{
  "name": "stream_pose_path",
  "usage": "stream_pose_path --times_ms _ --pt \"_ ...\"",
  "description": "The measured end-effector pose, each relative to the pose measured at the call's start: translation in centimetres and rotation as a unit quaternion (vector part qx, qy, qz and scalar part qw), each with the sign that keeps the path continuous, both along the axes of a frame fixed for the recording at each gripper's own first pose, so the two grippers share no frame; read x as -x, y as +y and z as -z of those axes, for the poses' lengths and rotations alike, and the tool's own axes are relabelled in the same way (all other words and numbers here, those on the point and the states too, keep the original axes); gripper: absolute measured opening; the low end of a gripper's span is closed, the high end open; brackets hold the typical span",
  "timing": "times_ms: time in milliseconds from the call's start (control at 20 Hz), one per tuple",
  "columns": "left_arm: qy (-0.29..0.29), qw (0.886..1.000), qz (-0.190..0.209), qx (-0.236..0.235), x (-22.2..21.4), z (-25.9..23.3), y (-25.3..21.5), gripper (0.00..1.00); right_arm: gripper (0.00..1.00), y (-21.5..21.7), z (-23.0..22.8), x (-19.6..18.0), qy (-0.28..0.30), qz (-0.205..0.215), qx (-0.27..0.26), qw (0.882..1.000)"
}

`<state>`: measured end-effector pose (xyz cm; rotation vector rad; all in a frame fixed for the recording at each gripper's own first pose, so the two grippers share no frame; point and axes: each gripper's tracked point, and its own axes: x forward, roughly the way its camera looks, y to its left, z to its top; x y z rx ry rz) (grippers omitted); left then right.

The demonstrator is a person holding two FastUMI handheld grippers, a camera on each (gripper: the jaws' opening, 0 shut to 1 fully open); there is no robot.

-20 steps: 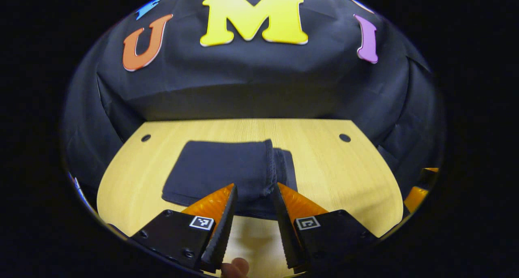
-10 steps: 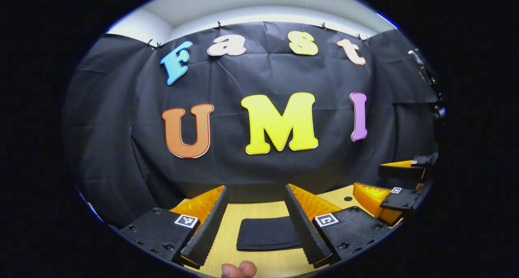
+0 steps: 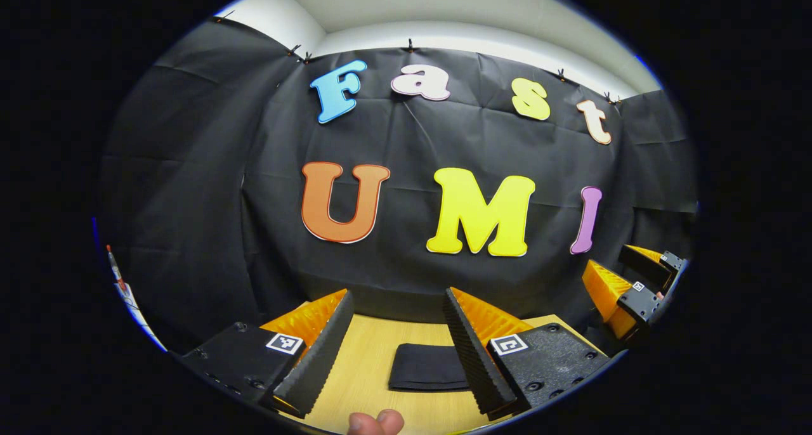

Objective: Grasp the waist and the cuffs of the jeans and fold them to make the two legs overlap; first hold the waist and fold one-third of the jeans toward the cuffs, then hold the cuffs and fold the remaining one-third in the same direction to finish folding.

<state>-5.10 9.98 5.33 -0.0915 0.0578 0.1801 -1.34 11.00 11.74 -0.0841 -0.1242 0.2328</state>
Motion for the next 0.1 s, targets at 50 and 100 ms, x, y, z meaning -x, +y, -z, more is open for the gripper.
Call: stream_pose_path --times_ms 50,100 --pt "-0.001 1.000 -0.001 0.001 0.04 0.08 0.32 0.91 0.94 0.33 0.02 -0.03 0.001 -0.001 0.002 1.000" --pt "0.000 1.000 -0.001 0.001 -0.03 0.19 0.56 0.91 0.94 0.46 0.26 -0.20 0.005 0.001 0.000 1.000"
